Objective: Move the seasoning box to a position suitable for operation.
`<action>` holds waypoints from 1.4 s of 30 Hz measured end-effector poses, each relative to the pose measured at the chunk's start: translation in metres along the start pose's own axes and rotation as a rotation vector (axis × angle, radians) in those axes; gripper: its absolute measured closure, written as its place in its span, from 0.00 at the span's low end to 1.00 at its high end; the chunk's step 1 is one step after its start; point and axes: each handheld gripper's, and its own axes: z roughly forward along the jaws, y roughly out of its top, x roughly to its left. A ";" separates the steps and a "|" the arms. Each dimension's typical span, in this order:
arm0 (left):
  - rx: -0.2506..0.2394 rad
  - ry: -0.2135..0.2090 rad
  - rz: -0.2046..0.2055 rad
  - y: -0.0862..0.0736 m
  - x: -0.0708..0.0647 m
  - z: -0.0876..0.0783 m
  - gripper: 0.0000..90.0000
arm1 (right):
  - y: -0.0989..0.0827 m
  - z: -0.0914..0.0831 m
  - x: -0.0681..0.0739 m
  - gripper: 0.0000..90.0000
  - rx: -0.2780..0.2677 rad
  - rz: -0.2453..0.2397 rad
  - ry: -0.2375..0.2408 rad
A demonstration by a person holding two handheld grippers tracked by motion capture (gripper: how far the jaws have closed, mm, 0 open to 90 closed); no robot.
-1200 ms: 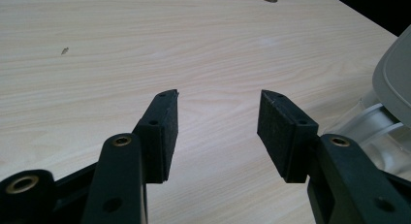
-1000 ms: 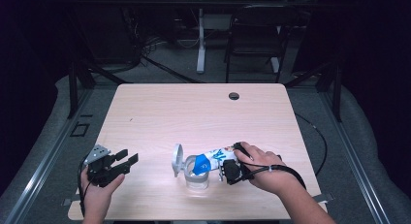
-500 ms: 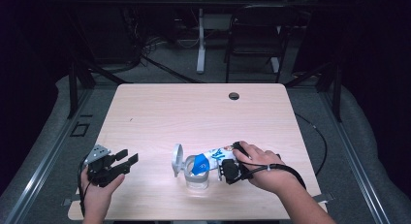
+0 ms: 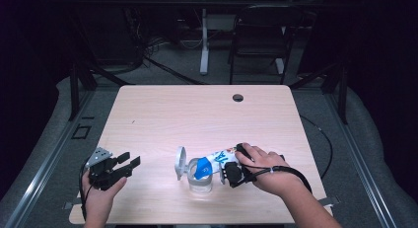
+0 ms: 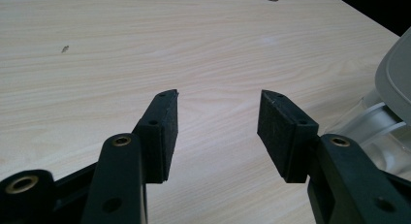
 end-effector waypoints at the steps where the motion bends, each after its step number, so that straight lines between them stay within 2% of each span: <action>1: 0.002 -0.001 0.000 0.000 0.000 0.000 0.55 | 0.000 0.000 0.000 0.52 0.001 -0.001 0.000; 4: 0.003 -0.001 0.000 0.000 0.000 0.000 0.55 | 0.001 -0.001 -0.001 0.53 0.007 -0.004 0.003; 5: 0.002 -0.001 0.000 0.000 0.000 0.000 0.55 | 0.002 -0.002 -0.002 0.53 0.026 -0.017 -0.001; 22: 0.005 0.001 -0.001 0.000 0.001 -0.001 0.55 | 0.003 -0.002 -0.004 0.53 0.025 -0.024 0.000; 37: 0.004 0.000 -0.002 0.000 0.001 -0.001 0.55 | 0.008 -0.006 -0.006 0.53 0.052 -0.063 -0.016; 42: 0.005 -0.001 -0.002 0.000 0.001 -0.001 0.55 | 0.008 -0.005 -0.007 0.53 0.040 -0.061 -0.014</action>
